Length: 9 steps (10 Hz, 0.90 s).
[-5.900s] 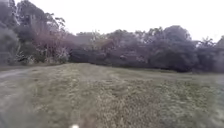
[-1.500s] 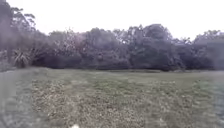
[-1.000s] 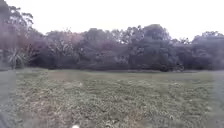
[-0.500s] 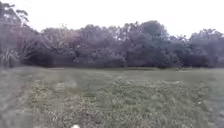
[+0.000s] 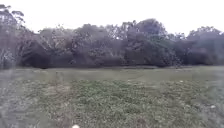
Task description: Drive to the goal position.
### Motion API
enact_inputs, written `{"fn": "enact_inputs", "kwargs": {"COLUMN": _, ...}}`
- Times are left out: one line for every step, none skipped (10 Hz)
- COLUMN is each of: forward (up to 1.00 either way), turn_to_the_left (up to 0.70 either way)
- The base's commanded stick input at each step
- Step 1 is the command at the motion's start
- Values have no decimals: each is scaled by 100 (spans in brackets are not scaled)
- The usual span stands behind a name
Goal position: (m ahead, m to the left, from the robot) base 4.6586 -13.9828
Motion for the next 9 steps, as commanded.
{"fn": "enact_inputs", "kwargs": {"forward": 60, "turn_to_the_left": -15}}
{"fn": "enact_inputs", "kwargs": {"forward": 60, "turn_to_the_left": -15}}
{"fn": "enact_inputs", "kwargs": {"forward": 60, "turn_to_the_left": -15}}
{"fn": "enact_inputs", "kwargs": {"forward": 60, "turn_to_the_left": -15}}
{"fn": "enact_inputs", "kwargs": {"forward": 60, "turn_to_the_left": -15}}
{"fn": "enact_inputs", "kwargs": {"forward": 60, "turn_to_the_left": -15}}
{"fn": "enact_inputs", "kwargs": {"forward": 60, "turn_to_the_left": -15}}
{"fn": "enact_inputs", "kwargs": {"forward": 60, "turn_to_the_left": -15}}
{"fn": "enact_inputs", "kwargs": {"forward": 60, "turn_to_the_left": -15}}
